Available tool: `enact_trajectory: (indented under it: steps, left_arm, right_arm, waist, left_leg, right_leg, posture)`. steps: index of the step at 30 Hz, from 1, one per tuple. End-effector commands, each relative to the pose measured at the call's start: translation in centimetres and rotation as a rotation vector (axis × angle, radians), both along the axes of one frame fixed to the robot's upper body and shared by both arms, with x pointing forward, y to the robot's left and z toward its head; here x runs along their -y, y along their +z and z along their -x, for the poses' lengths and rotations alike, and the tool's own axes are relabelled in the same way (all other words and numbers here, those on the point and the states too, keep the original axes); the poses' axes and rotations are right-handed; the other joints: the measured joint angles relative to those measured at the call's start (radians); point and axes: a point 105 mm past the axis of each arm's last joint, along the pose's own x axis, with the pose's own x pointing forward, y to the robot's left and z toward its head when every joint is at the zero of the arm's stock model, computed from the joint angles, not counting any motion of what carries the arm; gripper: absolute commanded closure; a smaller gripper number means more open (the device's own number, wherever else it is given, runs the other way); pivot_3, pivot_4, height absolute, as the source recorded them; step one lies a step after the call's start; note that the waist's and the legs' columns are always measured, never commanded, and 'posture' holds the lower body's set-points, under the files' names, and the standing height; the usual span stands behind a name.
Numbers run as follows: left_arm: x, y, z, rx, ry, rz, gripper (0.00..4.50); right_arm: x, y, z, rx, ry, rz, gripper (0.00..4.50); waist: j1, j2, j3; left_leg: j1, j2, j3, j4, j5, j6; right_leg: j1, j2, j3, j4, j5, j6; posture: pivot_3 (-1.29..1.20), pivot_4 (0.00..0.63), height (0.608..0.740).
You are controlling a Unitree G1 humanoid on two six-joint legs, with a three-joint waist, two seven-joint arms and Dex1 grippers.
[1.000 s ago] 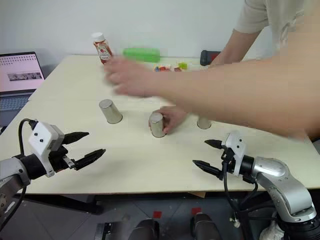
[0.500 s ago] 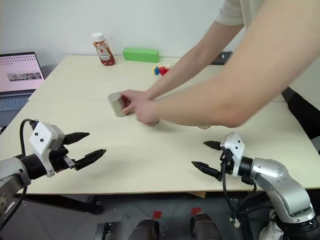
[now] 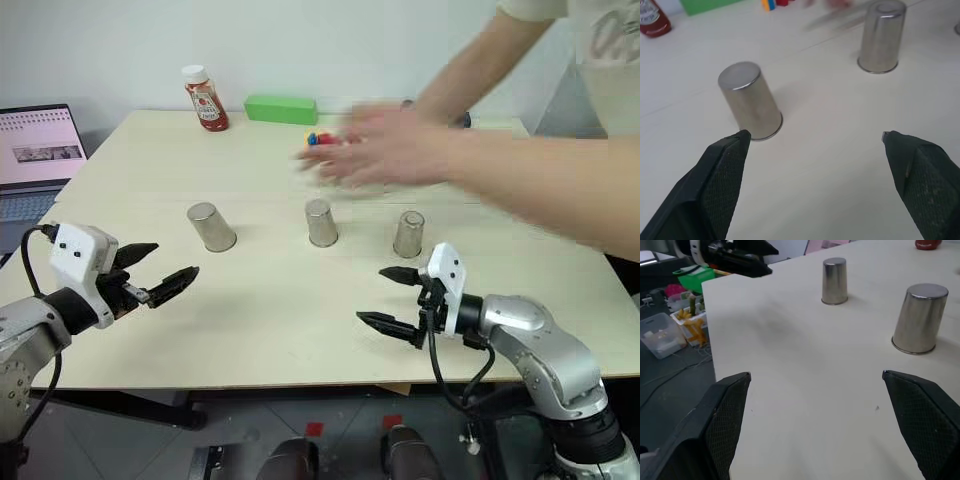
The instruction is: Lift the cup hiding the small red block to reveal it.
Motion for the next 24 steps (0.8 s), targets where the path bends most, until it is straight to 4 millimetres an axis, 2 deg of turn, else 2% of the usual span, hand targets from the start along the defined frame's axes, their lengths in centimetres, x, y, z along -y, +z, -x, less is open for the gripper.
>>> enact_trajectory:
  steps: [1, 4, 14, 24]
  left_arm:
    - [-1.4, 0.0, -1.3, 0.002, 0.085, -0.021, 0.00]
    - [-1.8, 0.2, -2.7, 0.014, 0.117, -0.028, 0.00]
    - [-1.0, -0.9, -7.8, -0.004, 0.128, 0.027, 0.00]
    - [-0.5, -1.0, -11.0, 0.010, 0.144, 0.031, 0.00]
  right_arm:
    - [-0.9, 1.2, 0.5, 0.021, 0.055, -0.016, 0.03]
    - [-1.2, 1.4, 0.6, 0.025, 0.072, -0.008, 0.03]
    - [-2.3, 1.9, 0.8, 0.047, 0.108, 0.015, 0.03]
    - [-2.9, 2.7, 0.9, 0.059, 0.125, 0.017, 0.03]
  waist:
    - [0.000, 0.000, 0.000]
    - [0.003, 0.000, 0.000]
    - [0.001, 0.000, 0.000]
    - [0.001, -0.001, 0.000]
  left_leg:
    - [0.000, 0.000, 0.000, 0.000, 0.000, 0.000]
    - [-0.001, 0.000, -0.001, 0.000, 0.000, 0.000]
    - [-0.001, -0.001, -0.002, 0.000, 0.000, 0.000]
    - [-0.002, -0.001, -0.002, 0.001, 0.000, 0.000]
  right_leg:
    - [0.000, 0.000, 0.000, 0.000, 0.000, 0.000]
    - [0.000, 0.000, -0.001, 0.000, 0.000, 0.000]
    - [0.000, 0.000, -0.002, 0.000, 0.000, 0.000]
    - [0.000, 0.000, -0.002, 0.000, 0.000, 0.000]
  posture:
    - [0.00, 0.150, 0.740]
    - [0.00, 0.150, 0.740]
    - [0.00, 0.150, 0.740]
    - [0.00, 0.150, 0.740]
